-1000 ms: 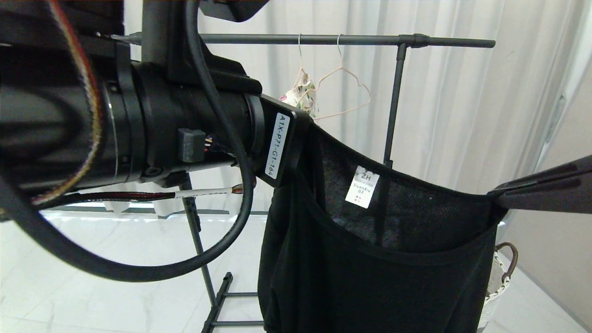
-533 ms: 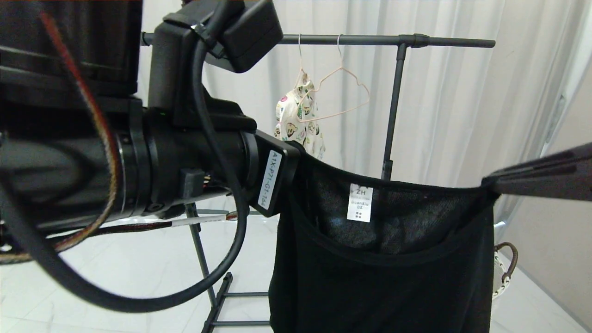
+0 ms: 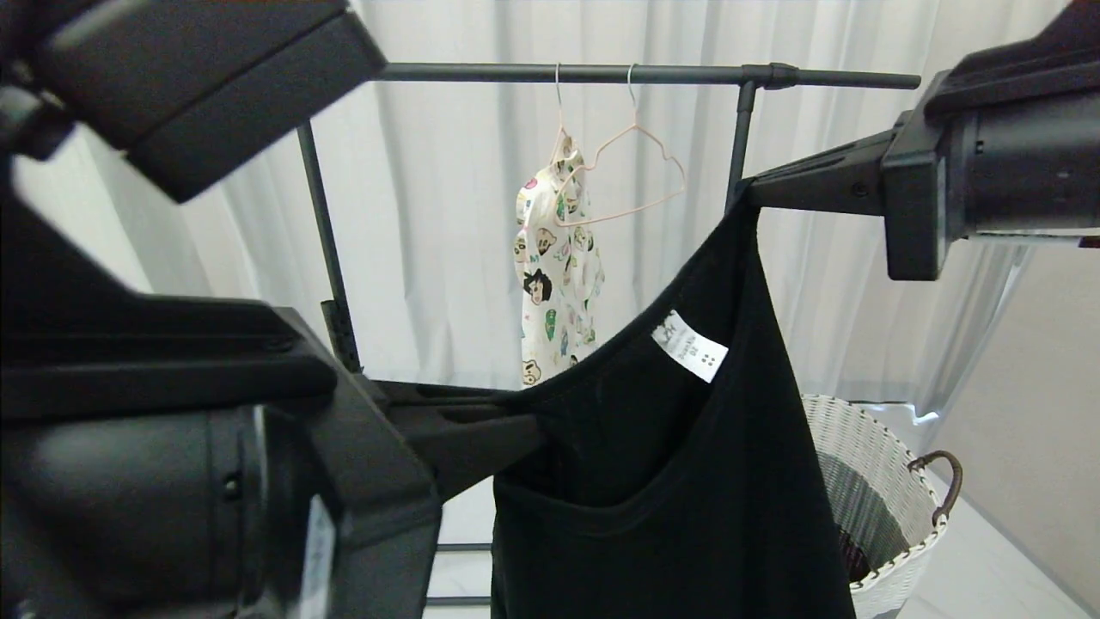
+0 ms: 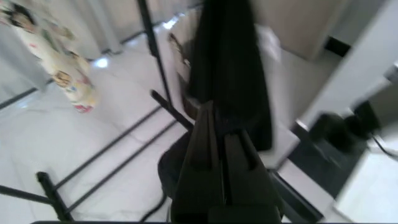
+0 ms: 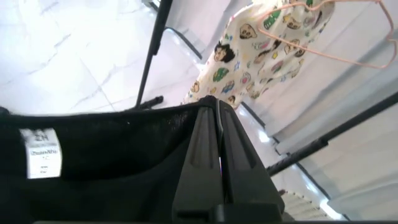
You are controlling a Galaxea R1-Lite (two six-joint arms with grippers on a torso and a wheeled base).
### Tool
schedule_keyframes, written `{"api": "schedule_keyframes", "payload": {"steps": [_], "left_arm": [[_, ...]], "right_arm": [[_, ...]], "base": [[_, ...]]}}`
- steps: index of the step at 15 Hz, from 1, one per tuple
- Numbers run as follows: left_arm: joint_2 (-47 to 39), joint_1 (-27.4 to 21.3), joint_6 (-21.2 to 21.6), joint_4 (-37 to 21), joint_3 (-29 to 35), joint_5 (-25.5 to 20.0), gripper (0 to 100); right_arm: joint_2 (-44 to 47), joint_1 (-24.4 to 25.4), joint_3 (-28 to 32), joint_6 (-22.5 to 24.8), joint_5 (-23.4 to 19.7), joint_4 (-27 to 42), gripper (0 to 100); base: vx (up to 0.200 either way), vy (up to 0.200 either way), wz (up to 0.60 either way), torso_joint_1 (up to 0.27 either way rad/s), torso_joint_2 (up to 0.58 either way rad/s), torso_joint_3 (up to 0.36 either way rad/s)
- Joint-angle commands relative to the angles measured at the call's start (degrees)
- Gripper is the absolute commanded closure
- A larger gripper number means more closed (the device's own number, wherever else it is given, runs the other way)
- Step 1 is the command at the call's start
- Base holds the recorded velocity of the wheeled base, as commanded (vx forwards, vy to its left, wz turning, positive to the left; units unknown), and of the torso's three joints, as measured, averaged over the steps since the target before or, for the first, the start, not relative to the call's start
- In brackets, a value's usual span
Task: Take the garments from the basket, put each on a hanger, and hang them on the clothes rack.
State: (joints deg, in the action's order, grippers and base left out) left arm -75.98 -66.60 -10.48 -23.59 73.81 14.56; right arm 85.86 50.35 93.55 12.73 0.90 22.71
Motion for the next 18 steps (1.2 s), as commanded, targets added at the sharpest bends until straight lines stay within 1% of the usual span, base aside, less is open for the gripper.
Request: {"api": "schedule_keyframes", "payload": {"steps": [1,5,6,7,9,10,12,13,14,16,18], "left_arm": [[2.7,-2.4,-0.2,-0.4,-1.0,0.0,100],[2.4,-1.9,0.0,-0.4,-1.4,0.2,100],[1.7,0.2,0.3,-0.4,-0.8,0.2,100],[0.0,3.3,1.0,-0.3,0.5,0.3,100],[-3.2,9.5,2.4,1.3,3.5,1.0,100],[-3.6,10.3,2.7,2.1,4.1,1.2,100],[-3.6,10.3,3.7,2.1,4.0,1.2,100],[-3.8,10.3,3.8,2.1,3.8,1.3,100],[-4.4,10.3,3.8,2.1,3.6,2.1,100],[-5.5,10.4,3.9,2.1,3.5,6.8,100],[-6.7,12.5,4.0,2.1,3.4,9.9,100]], "right_arm": [[3.4,0.0,2.1,0.0,0.0,0.1,100],[1.5,-0.2,1.3,0.0,0.2,1.2,100],[0.0,-1.0,0.2,0.0,0.1,2.1,100],[-1.9,-1.5,-1.3,0.0,0.1,3.7,100],[-6.3,-1.7,-6.1,-0.1,0.1,5.2,100],[-7.8,-1.7,-7.9,-0.1,0.1,5.2,100],[-8.5,-1.7,-8.4,0.0,0.3,5.5,100],[-8.4,-1.6,-8.2,0.0,0.5,6.2,0],[-8.5,-1.3,-8.5,-0.1,0.5,6.6,0],[-9.6,-0.9,-10.1,-0.1,0.5,6.6,0],[-11.9,-0.9,-13.0,0.0,0.5,6.6,0]], "base": [[0.0,0.0,0.0,0.0,0.0,0.0],[0.0,0.0,0.0,0.0,0.0,0.0],[0.0,0.0,0.0,0.0,0.0,0.0],[0.0,0.0,0.0,0.0,0.0,0.0],[0.0,0.0,0.0,0.0,0.0,0.0],[0.0,0.0,0.0,0.0,0.0,0.0],[0.0,0.0,0.0,0.0,0.0,0.0],[0.0,0.0,0.0,0.0,0.0,0.0],[0.0,0.0,0.0,0.0,0.0,0.0],[0.0,0.0,0.0,0.0,0.0,0.0],[0.0,0.0,0.0,0.0,0.0,0.0]]}}
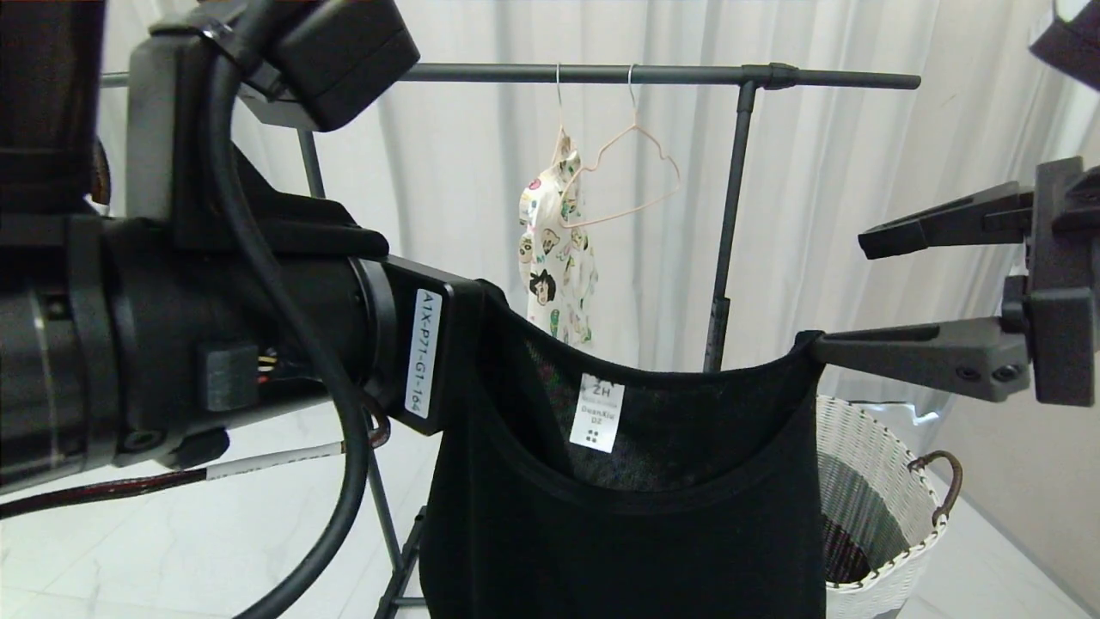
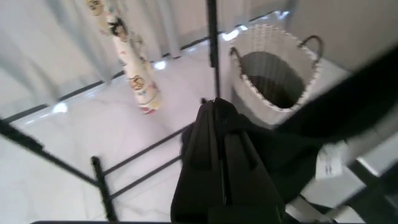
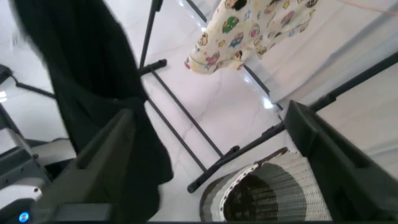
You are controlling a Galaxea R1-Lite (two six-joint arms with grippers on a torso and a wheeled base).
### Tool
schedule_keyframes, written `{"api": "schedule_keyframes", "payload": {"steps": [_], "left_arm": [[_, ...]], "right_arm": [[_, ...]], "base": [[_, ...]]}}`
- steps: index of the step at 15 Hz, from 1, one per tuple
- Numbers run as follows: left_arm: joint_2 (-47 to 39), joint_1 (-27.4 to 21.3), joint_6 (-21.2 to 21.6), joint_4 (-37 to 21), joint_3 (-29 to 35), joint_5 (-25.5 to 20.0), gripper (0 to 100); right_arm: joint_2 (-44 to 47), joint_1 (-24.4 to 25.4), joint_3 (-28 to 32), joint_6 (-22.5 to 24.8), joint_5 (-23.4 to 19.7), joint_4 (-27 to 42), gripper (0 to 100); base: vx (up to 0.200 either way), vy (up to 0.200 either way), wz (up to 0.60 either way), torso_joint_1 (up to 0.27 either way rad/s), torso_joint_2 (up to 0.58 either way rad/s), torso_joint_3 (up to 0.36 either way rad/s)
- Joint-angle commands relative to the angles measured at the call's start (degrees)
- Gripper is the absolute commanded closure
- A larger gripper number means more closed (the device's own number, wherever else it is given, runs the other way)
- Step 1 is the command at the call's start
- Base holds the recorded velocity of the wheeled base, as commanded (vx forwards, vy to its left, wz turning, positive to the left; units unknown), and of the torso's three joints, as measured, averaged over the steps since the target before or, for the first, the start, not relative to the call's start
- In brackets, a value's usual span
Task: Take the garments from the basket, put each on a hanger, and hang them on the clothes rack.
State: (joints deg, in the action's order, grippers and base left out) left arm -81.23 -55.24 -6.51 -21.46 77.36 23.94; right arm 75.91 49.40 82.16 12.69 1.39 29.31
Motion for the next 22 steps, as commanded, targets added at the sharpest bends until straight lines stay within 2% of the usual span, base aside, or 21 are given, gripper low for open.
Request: {"api": "schedule_keyframes", "payload": {"steps": [1,5,8,9,11,12,14,16,17,19,20,22], "left_arm": [[-1.9,1.7,0.0,0.0,-0.1,1.2,100],[-4.0,4.3,0.0,0.0,-0.2,6.7,100],[-2.2,4.5,0.2,-0.1,-2.9,8.6,100],[-0.2,5.1,0.4,-0.1,-5.1,9.3,100],[4.6,6.1,2.6,-0.1,-10.2,9.7,100],[8.9,6.8,5.3,-0.1,-14.8,9.7,100],[13.4,7.3,6.7,-0.1,-18.8,9.8,100],[15.7,10.1,6.7,-0.1,-21.2,9.9,100],[17.1,12.7,6.7,-0.1,-22.9,9.9,100],[18.4,17.4,6.7,-0.1,-25.3,9.6,100],[18.9,19.8,6.7,0.0,-26.4,9.5,100],[20.1,21.6,6.7,0.0,-27.4,9.2,100]], "right_arm": [[-2.9,0.1,-2.5,0.1,-0.2,0.0,0],[-7.5,-0.9,-7.8,-0.1,0.1,-0.1,0],[-7.9,-7.6,-9.0,-0.1,0.8,0.0,0],[-7.9,-10.7,-9.4,-0.1,3.5,0.0,0],[-7.9,-16.4,-11.3,-0.1,12.6,1.1,0],[-8.1,-20.9,-14.4,-0.6,20.2,2.5,0],[-9.8,-25.1,-18.3,-4.5,20.8,2.3,0],[-11.8,-25.7,-21.6,-8.8,20.7,1.3,0],[-13.2,-25.8,-25.5,-11.2,20.7,-3.3,0],[-15.0,-26.5,-32.6,-10.9,20.7,-14.0,0],[-15.7,-26.8,-36.2,-9.5,20.7,-19.2,0],[-16.2,-29.1,-40.8,-4.8,20.7,-24.7,0]], "base": [[0.0,0.0,0.0,0.0,0.0,0.0],[0.0,0.0,0.0,0.0,0.0,0.0],[0.0,0.0,0.0,0.0,0.0,0.0],[0.0,0.0,0.0,0.0,0.0,0.0],[0.0,0.0,0.0,0.0,0.0,0.0],[0.0,0.0,0.0,0.0,0.0,0.0],[0.0,0.0,0.0,0.0,0.0,0.0],[0.0,0.0,0.0,0.0,0.0,0.0],[0.0,0.0,0.0,0.0,0.0,0.0],[0.0,0.0,0.0,0.0,0.0,0.0],[0.0,0.0,0.0,0.0,0.0,0.0],[0.0,0.0,0.0,0.0,0.0,0.0]]}}
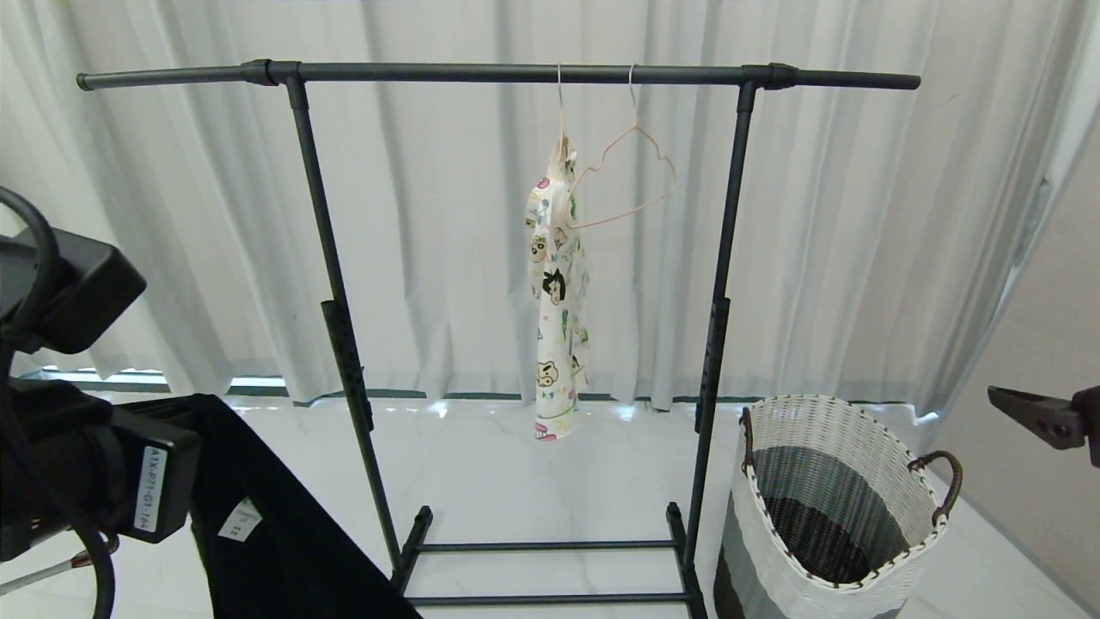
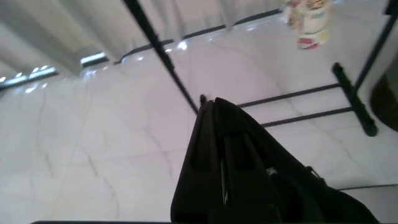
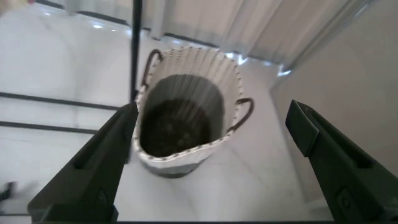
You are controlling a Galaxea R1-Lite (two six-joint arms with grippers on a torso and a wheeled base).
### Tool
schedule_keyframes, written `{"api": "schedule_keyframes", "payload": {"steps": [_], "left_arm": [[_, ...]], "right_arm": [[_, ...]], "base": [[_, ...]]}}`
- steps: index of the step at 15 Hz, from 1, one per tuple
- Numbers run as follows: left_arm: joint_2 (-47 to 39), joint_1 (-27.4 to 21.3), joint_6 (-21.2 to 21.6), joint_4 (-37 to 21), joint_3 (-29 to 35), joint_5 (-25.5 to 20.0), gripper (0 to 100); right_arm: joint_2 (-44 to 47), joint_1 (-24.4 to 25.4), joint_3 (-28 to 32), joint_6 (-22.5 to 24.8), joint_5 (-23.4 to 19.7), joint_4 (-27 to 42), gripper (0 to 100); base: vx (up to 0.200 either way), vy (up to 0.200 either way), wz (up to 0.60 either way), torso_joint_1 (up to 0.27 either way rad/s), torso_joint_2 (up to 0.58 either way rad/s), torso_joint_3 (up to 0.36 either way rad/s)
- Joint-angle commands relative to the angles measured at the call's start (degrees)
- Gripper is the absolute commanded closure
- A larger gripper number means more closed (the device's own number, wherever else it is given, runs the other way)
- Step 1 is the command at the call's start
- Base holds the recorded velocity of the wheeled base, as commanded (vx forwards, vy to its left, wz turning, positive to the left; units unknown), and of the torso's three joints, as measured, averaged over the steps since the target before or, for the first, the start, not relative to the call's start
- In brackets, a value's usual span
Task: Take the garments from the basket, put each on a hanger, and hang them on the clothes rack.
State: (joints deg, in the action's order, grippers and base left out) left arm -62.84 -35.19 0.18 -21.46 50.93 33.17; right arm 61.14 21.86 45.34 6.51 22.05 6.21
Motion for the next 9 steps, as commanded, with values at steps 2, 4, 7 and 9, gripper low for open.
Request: {"api": "schedule_keyframes", "payload": {"steps": [2,4,7,9], "left_arm": [[2.5,1.9,0.0,0.0,-2.1,0.1,100],[3.2,2.4,0.0,0.0,-3.2,0.1,100],[4.0,2.5,-0.2,0.1,-4.7,0.2,100],[4.0,2.6,-0.2,0.1,-5.2,0.3,100]], "right_arm": [[-1.5,-2.9,-7.7,4.4,-0.1,-6.6,0],[-1.1,-3.4,-8.4,4.4,-1.1,-9.3,0],[-0.8,-5.9,-7.9,4.3,-3.4,-9.4,0],[-0.8,-9.0,-7.6,4.3,-5.7,-9.8,0]], "base": [[0.0,0.0,0.0,0.0,0.0,0.0],[0.0,0.0,0.0,0.0,0.0,0.0],[0.0,0.0,0.0,0.024,-0.07,-0.048],[0.0,0.0,0.0,0.059,-0.23,-0.244]]}}
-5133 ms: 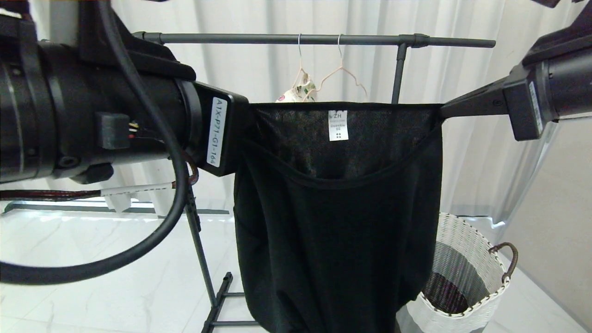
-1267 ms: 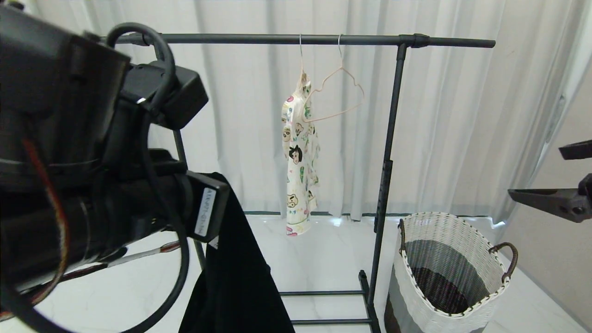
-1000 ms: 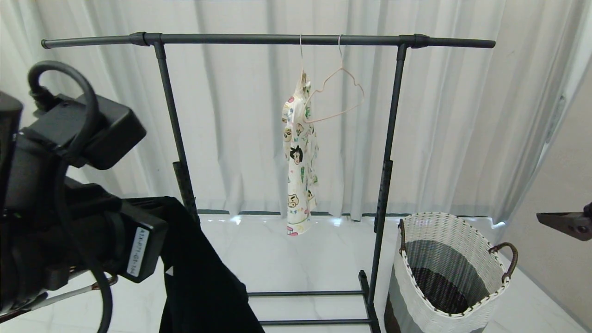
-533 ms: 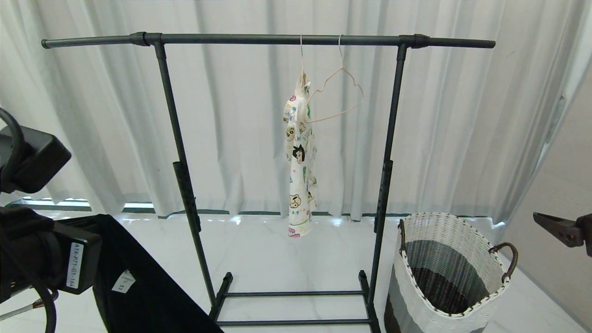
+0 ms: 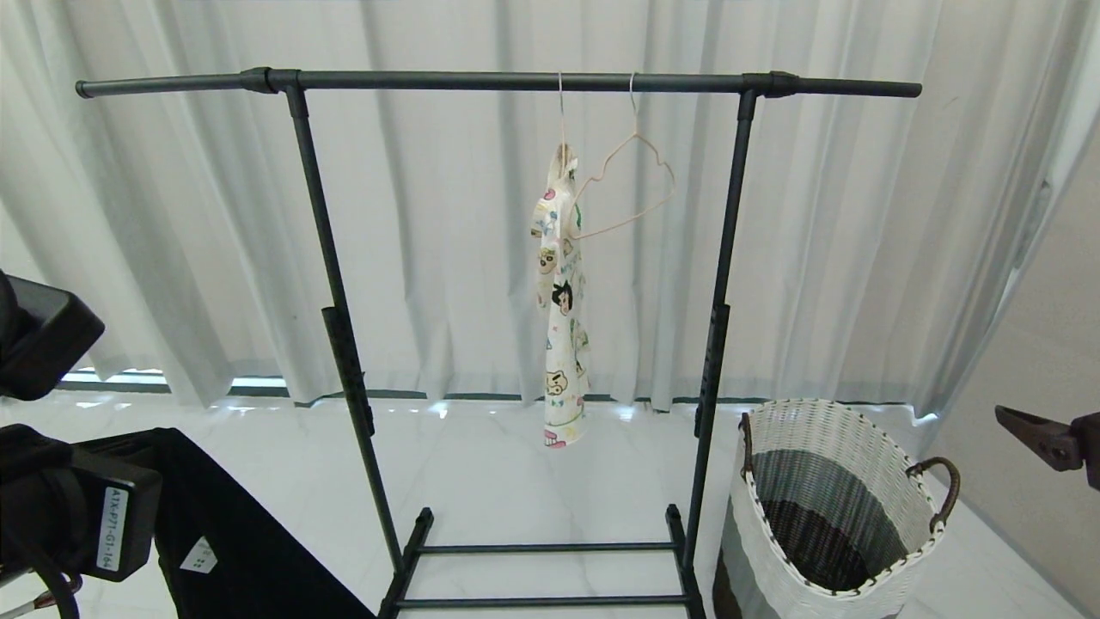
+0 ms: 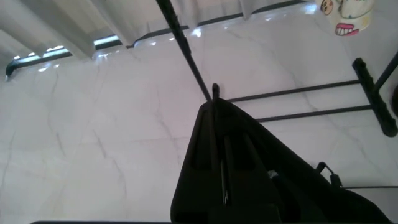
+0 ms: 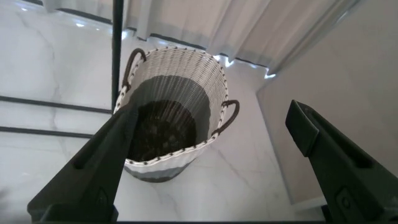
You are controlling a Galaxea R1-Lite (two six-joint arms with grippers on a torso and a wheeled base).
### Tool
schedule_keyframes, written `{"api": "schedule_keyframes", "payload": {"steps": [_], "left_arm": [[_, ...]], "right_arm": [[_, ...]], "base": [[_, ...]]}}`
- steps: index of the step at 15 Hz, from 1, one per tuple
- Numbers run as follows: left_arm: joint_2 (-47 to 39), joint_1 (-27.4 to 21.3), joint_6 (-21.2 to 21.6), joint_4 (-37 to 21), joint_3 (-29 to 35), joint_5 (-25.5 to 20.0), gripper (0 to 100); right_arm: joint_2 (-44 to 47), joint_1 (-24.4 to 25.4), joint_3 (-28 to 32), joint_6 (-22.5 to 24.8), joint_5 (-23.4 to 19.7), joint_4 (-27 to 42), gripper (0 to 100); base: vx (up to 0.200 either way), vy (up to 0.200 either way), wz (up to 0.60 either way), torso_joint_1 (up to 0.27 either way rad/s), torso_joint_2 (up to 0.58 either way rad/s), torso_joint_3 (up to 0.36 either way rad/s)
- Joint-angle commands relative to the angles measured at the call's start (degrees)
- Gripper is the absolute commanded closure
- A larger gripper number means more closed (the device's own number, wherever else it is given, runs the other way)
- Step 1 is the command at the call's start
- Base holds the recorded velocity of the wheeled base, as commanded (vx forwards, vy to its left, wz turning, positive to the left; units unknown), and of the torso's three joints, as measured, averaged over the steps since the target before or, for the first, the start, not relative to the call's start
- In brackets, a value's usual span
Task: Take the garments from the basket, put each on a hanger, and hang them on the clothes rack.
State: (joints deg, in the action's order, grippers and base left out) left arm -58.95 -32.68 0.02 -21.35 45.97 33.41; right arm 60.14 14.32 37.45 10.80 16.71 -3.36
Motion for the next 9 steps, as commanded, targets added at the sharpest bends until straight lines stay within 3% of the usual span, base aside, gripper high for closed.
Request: {"api": "schedule_keyframes", "payload": {"steps": [1,9], "left_arm": [[0.0,0.1,0.0,0.1,-0.3,0.1,100],[0.1,0.1,0.2,0.1,-0.3,0.2,100]], "right_arm": [[0.8,-2.6,0.7,0.0,-1.0,-0.3,0],[3.7,-4.0,4.6,0.1,-1.2,-0.4,0]], "base": [[0.0,0.0,0.0,0.188,-0.49,-0.281],[0.0,0.0,0.0,0.181,-0.47,-0.283]]}}
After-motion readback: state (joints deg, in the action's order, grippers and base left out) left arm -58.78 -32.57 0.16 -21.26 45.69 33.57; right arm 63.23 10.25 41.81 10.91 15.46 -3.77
